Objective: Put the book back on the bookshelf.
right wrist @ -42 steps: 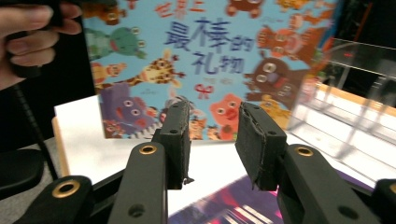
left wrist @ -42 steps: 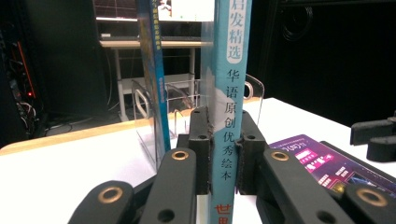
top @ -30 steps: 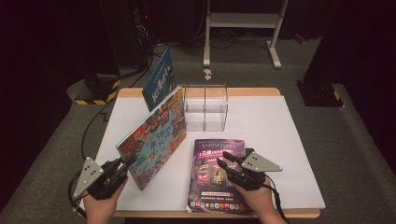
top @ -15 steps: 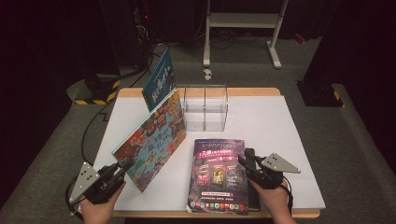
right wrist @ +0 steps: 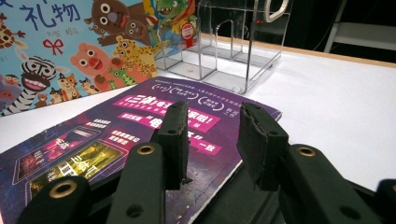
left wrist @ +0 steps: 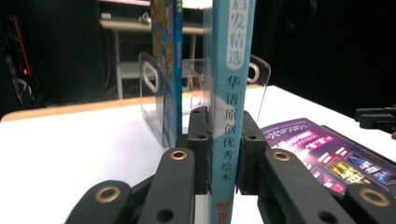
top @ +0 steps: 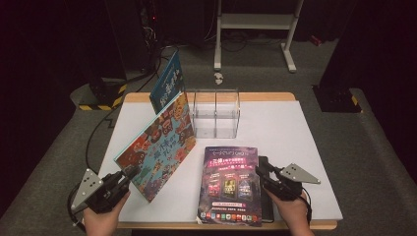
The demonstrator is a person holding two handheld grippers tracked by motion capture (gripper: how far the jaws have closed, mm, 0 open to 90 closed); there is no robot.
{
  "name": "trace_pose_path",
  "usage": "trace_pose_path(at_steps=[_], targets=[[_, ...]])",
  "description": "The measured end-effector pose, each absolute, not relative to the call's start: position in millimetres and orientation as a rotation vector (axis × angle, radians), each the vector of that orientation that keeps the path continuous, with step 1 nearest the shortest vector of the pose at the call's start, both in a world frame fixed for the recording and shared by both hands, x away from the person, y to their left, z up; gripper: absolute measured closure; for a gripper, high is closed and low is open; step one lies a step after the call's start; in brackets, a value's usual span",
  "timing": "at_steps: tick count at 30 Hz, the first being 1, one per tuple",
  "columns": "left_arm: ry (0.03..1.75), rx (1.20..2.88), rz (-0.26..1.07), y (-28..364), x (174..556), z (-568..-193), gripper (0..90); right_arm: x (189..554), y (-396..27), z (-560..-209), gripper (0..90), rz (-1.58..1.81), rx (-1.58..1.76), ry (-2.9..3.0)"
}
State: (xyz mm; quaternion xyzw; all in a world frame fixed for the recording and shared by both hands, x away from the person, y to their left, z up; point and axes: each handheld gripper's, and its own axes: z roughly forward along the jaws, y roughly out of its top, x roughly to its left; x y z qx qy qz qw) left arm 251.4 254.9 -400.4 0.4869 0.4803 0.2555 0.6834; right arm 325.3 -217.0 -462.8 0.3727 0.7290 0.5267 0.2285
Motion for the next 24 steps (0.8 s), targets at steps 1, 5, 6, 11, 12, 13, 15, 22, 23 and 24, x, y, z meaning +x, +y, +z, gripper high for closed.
trace_pose_path(at_steps=[1,5,6,11,12,13,15,22,23,24], targets=[[1.081,1.094,0.572,255.3,252.0,-399.3,77.9,325.6,-218.2,-463.0,62.3,1.454,1.024,2.007],[1.091,1.107,0.555,255.1,255.0,-393.4,78.5,326.1,-221.3,-463.2,62.1,1.473,1.034,2.003],[1.090,1.115,0.571,253.9,255.3,-392.9,78.4,326.2,-221.8,-463.3,62.0,1.477,1.037,2.005],[1.085,1.122,0.578,251.2,258.0,-390.6,78.2,326.6,-221.7,-463.6,61.9,1.490,1.030,2.009],[1.090,1.115,0.586,250.3,259.3,-390.0,77.6,326.7,-221.4,-463.7,61.9,1.491,1.027,2.012],[1.092,1.116,0.589,250.3,260.2,-389.4,77.1,326.7,-221.1,-463.9,61.9,1.492,1.026,2.014],[1.094,1.118,0.583,249.6,263.3,-387.2,75.0,326.9,-220.7,-464.1,61.7,1.494,1.026,2.018],[1.059,1.146,0.626,240.4,275.1,-380.7,70.8,327.3,-220.0,-465.0,61.4,1.498,1.029,2.029],[1.052,1.157,0.632,239.6,277.0,-380.2,71.0,327.3,-220.1,-465.2,61.4,1.496,1.030,2.030],[1.050,1.155,0.625,237.9,279.3,-378.8,71.4,327.1,-220.1,-465.2,61.4,1.495,1.036,2.031]])
